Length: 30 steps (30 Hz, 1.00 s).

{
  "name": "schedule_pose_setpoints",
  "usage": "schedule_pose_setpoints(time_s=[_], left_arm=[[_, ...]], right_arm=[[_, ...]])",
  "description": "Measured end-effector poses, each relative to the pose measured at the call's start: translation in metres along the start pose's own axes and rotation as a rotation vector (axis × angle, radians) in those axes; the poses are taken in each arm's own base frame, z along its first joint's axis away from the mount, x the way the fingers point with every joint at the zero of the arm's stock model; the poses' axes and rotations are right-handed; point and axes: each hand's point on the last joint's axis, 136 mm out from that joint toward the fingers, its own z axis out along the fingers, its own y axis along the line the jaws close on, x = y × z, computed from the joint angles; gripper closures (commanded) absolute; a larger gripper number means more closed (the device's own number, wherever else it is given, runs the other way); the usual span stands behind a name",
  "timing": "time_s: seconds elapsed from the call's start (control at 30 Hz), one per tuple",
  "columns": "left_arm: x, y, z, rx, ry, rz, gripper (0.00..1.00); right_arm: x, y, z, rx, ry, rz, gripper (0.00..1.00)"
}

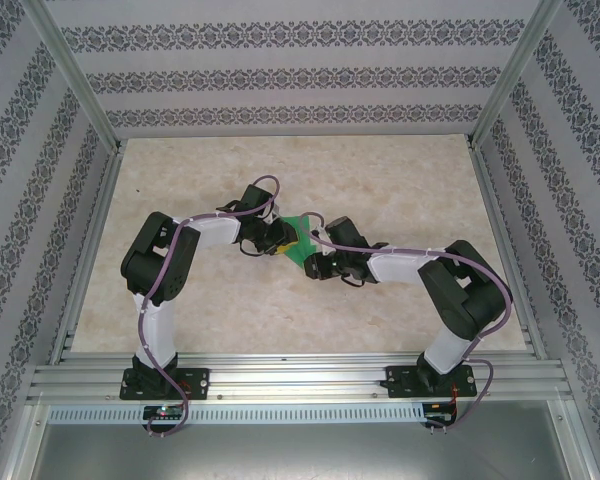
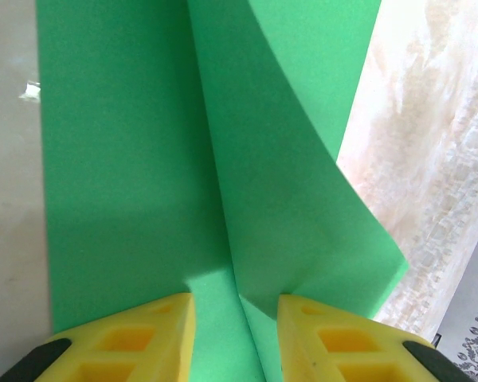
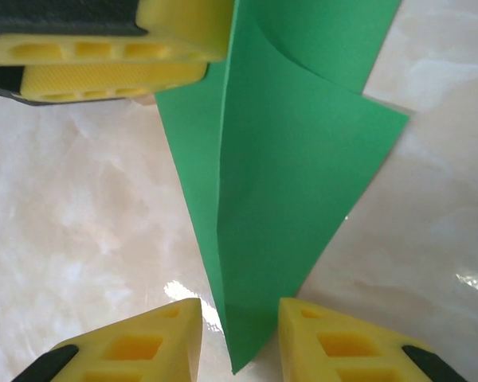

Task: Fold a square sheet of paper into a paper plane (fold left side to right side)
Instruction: Fourth fold the wing at the center of the table.

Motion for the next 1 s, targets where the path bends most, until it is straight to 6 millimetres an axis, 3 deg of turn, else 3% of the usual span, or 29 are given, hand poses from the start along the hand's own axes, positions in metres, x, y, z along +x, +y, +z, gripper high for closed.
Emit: schedule_pose_setpoints(time_s=[0.33,1.0], left_arm=[[0.0,0.0,0.0,0.0,0.0,0.0,0.66],[0.0,0.0,0.0,0.0,0.0,0.0,0.66]], right_arm=[[-0.012,0.008,0.001,0.018,-0.006,-0.019,0.74],[0.002,0.003,0.01,0.055,0.04,-0.022,0.84]])
